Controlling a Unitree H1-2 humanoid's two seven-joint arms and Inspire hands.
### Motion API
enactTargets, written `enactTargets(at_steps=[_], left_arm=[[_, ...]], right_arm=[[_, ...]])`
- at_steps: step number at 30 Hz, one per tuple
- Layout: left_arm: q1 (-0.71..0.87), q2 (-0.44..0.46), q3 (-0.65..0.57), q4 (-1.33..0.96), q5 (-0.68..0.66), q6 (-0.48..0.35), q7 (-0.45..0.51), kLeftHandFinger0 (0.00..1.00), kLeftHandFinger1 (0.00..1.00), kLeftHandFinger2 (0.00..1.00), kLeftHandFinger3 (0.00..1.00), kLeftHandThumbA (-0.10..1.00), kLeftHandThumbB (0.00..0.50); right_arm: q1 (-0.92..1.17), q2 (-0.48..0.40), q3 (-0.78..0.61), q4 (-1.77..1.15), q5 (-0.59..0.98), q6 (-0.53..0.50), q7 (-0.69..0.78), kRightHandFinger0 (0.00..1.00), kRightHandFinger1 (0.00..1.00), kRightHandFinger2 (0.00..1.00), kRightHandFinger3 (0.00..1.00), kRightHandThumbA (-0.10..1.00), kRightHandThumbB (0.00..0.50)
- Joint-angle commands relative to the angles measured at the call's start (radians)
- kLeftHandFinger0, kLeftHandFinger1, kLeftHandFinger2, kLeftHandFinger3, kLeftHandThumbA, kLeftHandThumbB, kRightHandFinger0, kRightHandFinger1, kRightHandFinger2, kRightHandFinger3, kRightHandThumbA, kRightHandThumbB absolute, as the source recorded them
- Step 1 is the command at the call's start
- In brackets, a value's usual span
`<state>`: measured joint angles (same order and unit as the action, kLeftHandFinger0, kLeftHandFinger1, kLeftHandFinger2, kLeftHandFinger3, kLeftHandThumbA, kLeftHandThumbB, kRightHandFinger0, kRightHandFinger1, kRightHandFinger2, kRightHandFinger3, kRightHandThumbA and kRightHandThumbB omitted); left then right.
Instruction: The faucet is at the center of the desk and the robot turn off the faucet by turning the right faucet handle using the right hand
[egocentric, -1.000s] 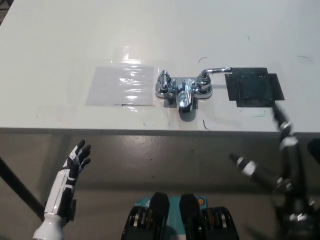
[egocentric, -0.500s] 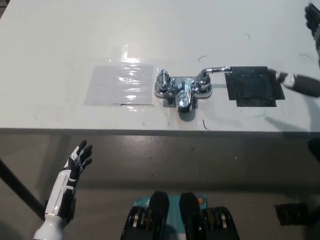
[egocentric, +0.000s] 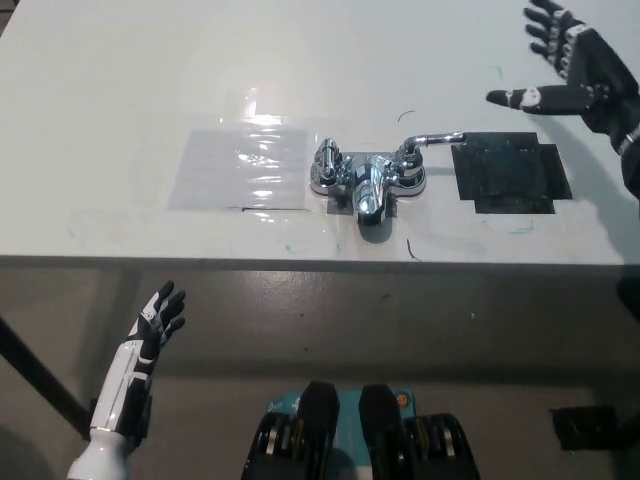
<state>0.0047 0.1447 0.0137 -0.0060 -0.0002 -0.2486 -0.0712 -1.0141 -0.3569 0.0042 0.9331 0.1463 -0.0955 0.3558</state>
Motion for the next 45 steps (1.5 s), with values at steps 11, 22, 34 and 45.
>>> enactTargets(at_steps=[11, 22, 34, 45], left_arm=[[-0.02, 0.011, 0.002, -0.029, -0.018, -0.016, -0.023, 1.0, 1.0, 1.0, 1.0, 1.0, 0.238], [-0.021, 0.013, 0.0, -0.034, -0.015, -0.01, -0.028, 1.0, 1.0, 1.0, 1.0, 1.0, 0.219], [-0.023, 0.014, 0.0, -0.033, -0.008, -0.008, -0.029, 1.0, 1.0, 1.0, 1.0, 1.0, 0.212], [-0.028, 0.016, 0.002, -0.042, -0.001, 0.01, -0.026, 1.0, 1.0, 1.0, 1.0, 1.0, 0.229]], right_arm=[[-0.274, 0.055, 0.085, 0.352, -0.061, 0.015, 0.198, 1.0, 1.0, 1.0, 1.0, 1.0, 0.316], [-0.25, 0.087, 0.2, 0.425, -0.186, -0.025, 0.132, 1.0, 1.0, 1.0, 1.0, 1.0, 0.355], [-0.244, 0.099, 0.204, 0.441, -0.206, -0.036, 0.13, 1.0, 1.0, 1.0, 1.0, 1.0, 0.379], [-0.242, 0.119, 0.098, 0.419, -0.131, 0.001, 0.238, 1.0, 1.0, 1.0, 1.0, 1.0, 0.386]])
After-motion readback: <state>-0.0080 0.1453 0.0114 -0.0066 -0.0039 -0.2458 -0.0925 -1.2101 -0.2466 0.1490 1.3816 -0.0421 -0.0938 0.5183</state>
